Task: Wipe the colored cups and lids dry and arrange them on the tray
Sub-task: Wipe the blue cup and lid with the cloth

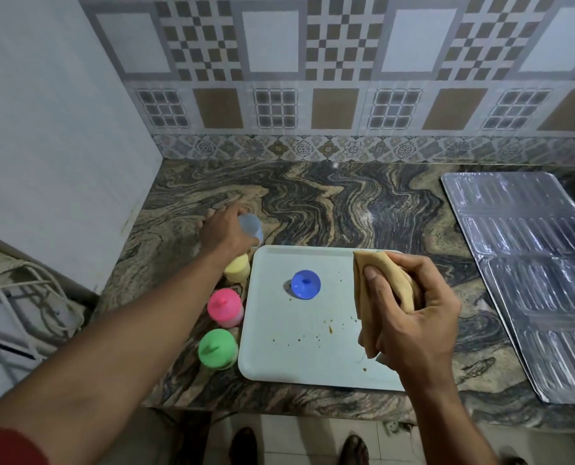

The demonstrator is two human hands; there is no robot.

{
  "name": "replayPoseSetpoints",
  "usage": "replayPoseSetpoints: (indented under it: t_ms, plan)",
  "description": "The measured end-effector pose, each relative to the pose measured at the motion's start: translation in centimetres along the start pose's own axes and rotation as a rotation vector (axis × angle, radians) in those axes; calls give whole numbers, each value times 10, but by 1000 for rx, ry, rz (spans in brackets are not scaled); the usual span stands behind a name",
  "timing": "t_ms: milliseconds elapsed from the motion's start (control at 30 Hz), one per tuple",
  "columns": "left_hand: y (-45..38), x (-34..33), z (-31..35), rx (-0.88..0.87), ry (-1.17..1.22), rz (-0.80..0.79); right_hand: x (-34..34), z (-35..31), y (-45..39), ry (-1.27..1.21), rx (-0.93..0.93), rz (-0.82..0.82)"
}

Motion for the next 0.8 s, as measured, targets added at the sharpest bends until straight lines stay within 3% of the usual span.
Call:
replayPoseSetpoints:
  t_ms: [100, 333, 467, 633, 800]
  plan:
    - [-6, -9, -4, 50, -99, -41, 5, 2, 0, 7, -7, 1]
    - [-10, -23, -10, -25, -222, -84, 19, 7, -1, 23, -16, 50]
    - [18, -9, 33, -361, -129, 79, 26, 8, -1, 31, -9, 80]
    - [97, -49, 83, -809, -194, -4, 30, 11, -1, 5, -20, 91]
    - [112, -77, 87, -667, -204, -73, 37, 7, 4, 7, -4, 101]
Point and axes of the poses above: each hand's wrist, its own y-axis away from the middle knuckle, its own x-axis out of the back of the hand, z = x × y, the point moved 7 cm from there along -y, towards the middle knuckle, and after that the axes turned 5 degrees about -y, right-handed, at the moved point
